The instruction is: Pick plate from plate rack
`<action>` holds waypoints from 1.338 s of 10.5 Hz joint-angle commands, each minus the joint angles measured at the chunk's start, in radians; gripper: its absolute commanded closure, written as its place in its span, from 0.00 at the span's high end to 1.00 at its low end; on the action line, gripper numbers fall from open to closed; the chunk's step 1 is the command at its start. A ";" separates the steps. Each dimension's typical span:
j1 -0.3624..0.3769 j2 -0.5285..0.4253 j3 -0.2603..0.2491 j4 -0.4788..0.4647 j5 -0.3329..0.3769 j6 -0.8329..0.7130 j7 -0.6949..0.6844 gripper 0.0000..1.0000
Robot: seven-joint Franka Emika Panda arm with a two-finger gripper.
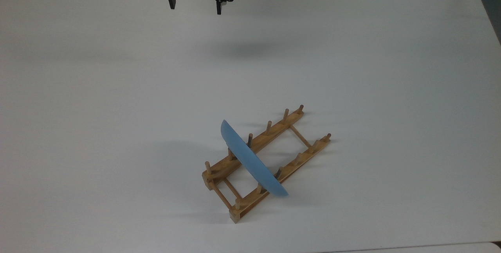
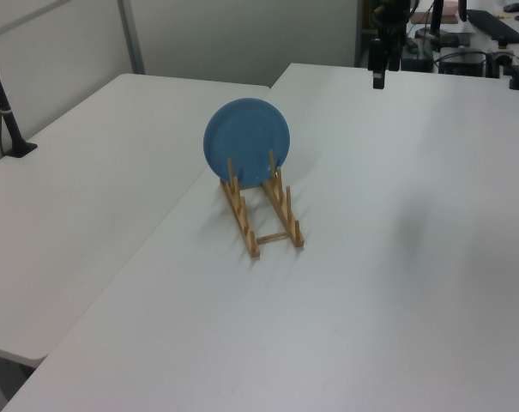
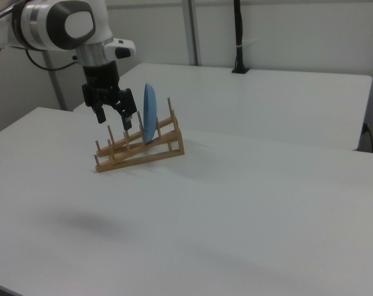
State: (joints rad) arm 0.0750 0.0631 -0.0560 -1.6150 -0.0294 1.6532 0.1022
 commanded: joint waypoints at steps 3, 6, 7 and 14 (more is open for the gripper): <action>-0.001 -0.026 -0.007 -0.020 0.025 -0.024 -0.024 1.00; 0.000 -0.022 -0.005 -0.019 0.025 -0.020 -0.025 1.00; 0.005 -0.013 -0.005 0.004 0.026 -0.012 -0.024 1.00; 0.147 0.076 0.007 0.050 -0.106 0.417 0.280 1.00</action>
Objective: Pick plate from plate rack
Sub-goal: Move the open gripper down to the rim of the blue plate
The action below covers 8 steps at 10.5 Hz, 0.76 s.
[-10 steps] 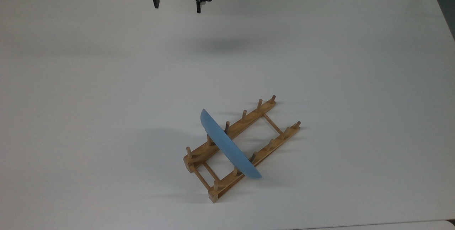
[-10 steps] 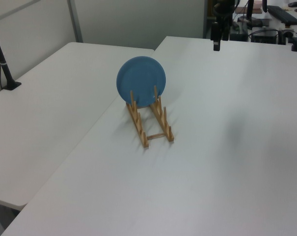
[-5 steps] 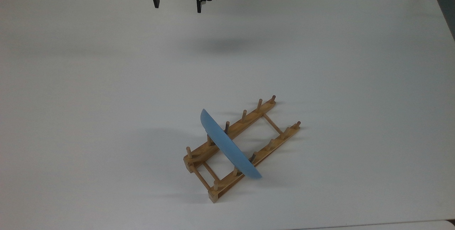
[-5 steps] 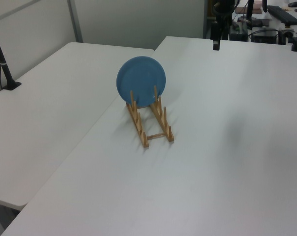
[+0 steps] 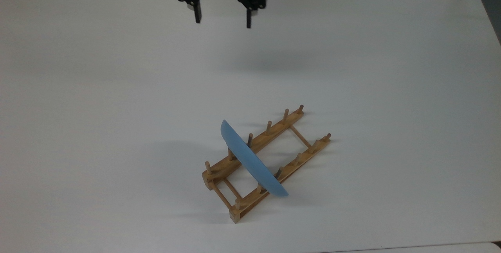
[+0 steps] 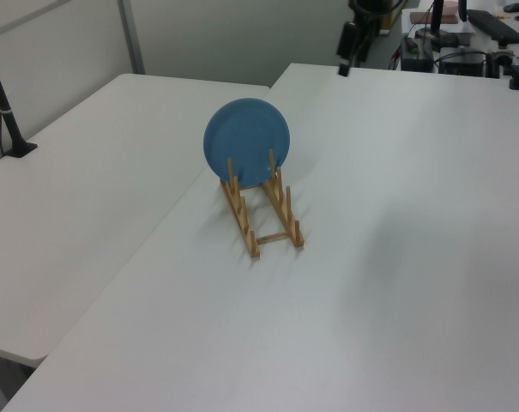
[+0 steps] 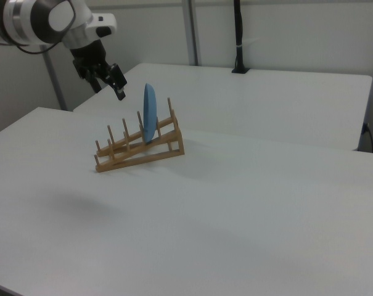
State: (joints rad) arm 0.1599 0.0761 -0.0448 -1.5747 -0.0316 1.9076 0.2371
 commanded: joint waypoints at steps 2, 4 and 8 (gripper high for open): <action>0.104 0.141 -0.004 0.012 -0.291 0.308 0.359 1.00; 0.124 0.212 -0.004 0.039 -0.469 0.375 0.509 1.00; 0.124 0.274 -0.004 0.062 -0.750 0.473 0.605 0.75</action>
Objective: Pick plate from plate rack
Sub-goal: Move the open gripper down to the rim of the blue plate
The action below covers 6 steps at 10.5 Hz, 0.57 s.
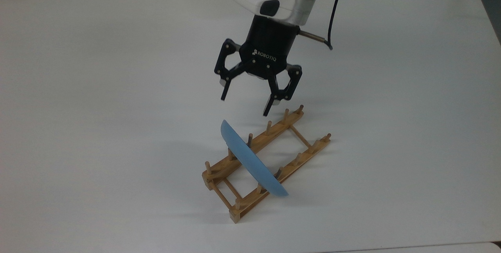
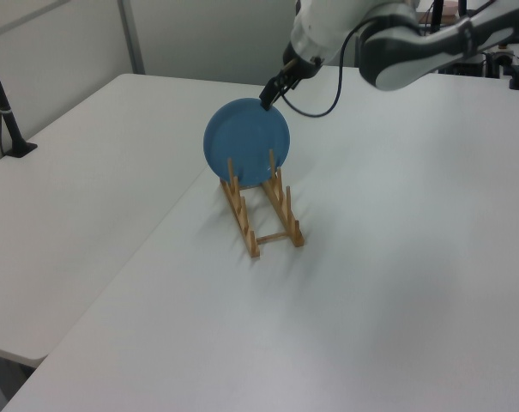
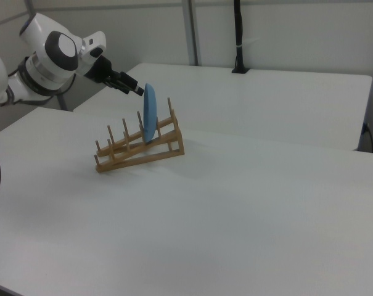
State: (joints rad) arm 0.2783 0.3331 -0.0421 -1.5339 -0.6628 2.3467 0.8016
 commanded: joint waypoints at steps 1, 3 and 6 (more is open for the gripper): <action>0.006 0.021 -0.007 0.020 -0.194 0.040 0.041 0.71; 0.006 0.046 -0.007 0.021 -0.322 0.045 0.060 0.64; 0.009 0.084 -0.007 0.021 -0.373 0.046 0.065 0.49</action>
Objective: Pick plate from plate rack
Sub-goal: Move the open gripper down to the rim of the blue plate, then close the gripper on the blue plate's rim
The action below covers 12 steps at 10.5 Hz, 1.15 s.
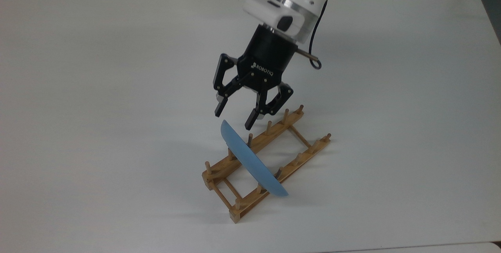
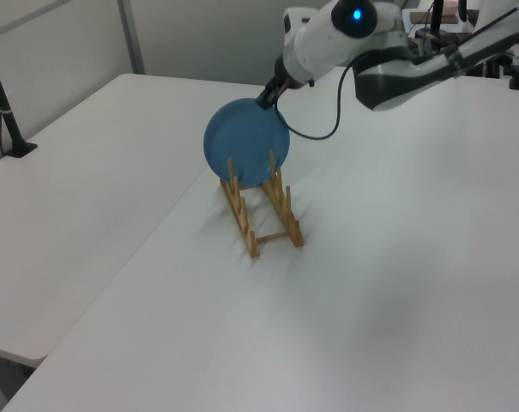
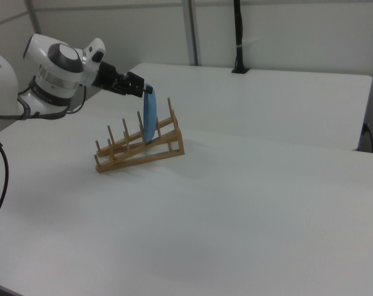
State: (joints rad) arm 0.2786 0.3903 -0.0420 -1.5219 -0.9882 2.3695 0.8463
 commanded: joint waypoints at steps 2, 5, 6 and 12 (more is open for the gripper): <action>0.011 0.027 -0.007 0.009 -0.049 0.022 0.020 0.47; 0.011 0.027 -0.007 0.009 -0.056 0.023 0.020 0.31; 0.011 0.028 -0.007 0.009 -0.064 0.024 0.020 0.31; 0.005 0.050 -0.007 0.025 -0.072 0.025 0.019 0.37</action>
State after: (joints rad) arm 0.2819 0.4191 -0.0415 -1.5150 -1.0282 2.3706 0.8476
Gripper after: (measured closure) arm 0.634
